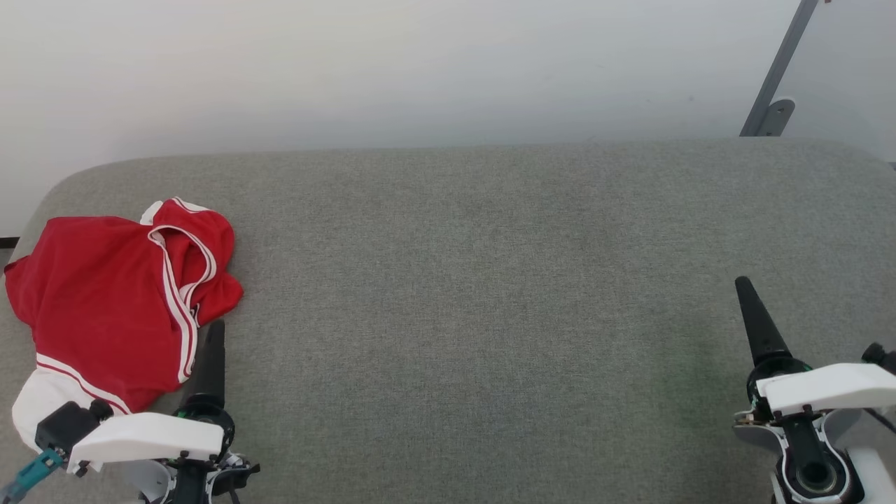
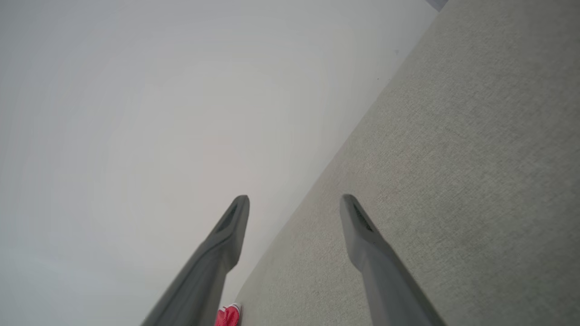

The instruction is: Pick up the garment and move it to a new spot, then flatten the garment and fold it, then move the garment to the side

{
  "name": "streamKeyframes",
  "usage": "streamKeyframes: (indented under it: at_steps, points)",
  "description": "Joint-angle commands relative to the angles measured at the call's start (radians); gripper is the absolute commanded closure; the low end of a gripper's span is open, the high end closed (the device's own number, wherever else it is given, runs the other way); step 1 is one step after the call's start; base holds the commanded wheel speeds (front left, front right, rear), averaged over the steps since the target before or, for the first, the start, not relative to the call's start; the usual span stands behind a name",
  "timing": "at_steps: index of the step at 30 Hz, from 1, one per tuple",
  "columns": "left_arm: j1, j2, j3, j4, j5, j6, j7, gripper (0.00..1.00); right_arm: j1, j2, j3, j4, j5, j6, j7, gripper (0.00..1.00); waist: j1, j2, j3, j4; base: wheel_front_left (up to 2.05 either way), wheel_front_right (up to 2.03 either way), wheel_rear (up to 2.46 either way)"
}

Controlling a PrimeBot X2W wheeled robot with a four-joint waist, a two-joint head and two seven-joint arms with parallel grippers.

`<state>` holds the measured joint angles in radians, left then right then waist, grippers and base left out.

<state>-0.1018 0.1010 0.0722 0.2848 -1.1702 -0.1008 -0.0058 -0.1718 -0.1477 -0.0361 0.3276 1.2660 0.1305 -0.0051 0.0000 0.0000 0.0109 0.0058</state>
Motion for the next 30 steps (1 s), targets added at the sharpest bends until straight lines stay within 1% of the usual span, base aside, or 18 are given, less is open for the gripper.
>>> streamKeyframes:
  at_steps: [1,4,5,6,13,14,21,30]
  points:
    - [-0.034,0.014,-0.003,-0.02,0.06,0.004,-0.014,0.0,-0.037,-0.013,-0.001,-0.01,-0.055,0.0,-0.014,0.0,0.0,0.0,0.001,0.0,0.0,0.0,0.0]
    - [-0.034,0.021,-0.01,-0.024,0.128,0.005,-0.025,0.0,-0.048,-0.021,0.001,-0.006,-0.128,0.0,-0.026,0.0,0.0,0.0,0.004,0.0,0.0,0.0,0.0]
    - [-0.034,0.021,-0.01,-0.024,0.128,0.005,-0.025,0.0,-0.048,-0.021,0.001,-0.006,-0.128,0.0,-0.026,0.0,0.0,0.0,0.004,0.0,0.0,0.0,0.0]
    - [-0.036,0.026,-0.013,-0.029,0.171,0.011,-0.033,0.0,-0.054,-0.028,0.006,-0.003,-0.179,0.0,-0.034,0.0,0.0,0.0,0.006,0.0,0.0,0.0,0.0]
    - [-0.042,0.051,-0.04,-0.034,0.326,0.043,-0.058,0.0,-0.072,-0.042,0.014,0.01,-0.33,0.0,-0.058,0.0,0.0,0.0,0.009,0.002,0.0,0.0,0.0]
    - [-0.042,0.051,-0.04,-0.034,0.326,0.043,-0.058,0.0,-0.072,-0.042,0.014,0.01,-0.33,0.0,-0.058,0.0,0.0,0.0,0.009,0.002,0.0,0.0,0.0]
    - [-0.049,0.072,-0.067,-0.044,0.438,0.071,-0.081,0.0,-0.092,-0.052,0.029,0.029,-0.467,0.0,-0.082,0.0,0.0,0.0,0.009,0.002,0.0,0.0,0.0]
    - [-0.039,0.095,-0.092,-0.044,0.546,0.099,-0.109,0.0,-0.112,-0.065,0.042,0.051,-0.592,0.0,-0.109,0.0,0.0,0.0,0.006,0.0,0.0,0.0,0.0]
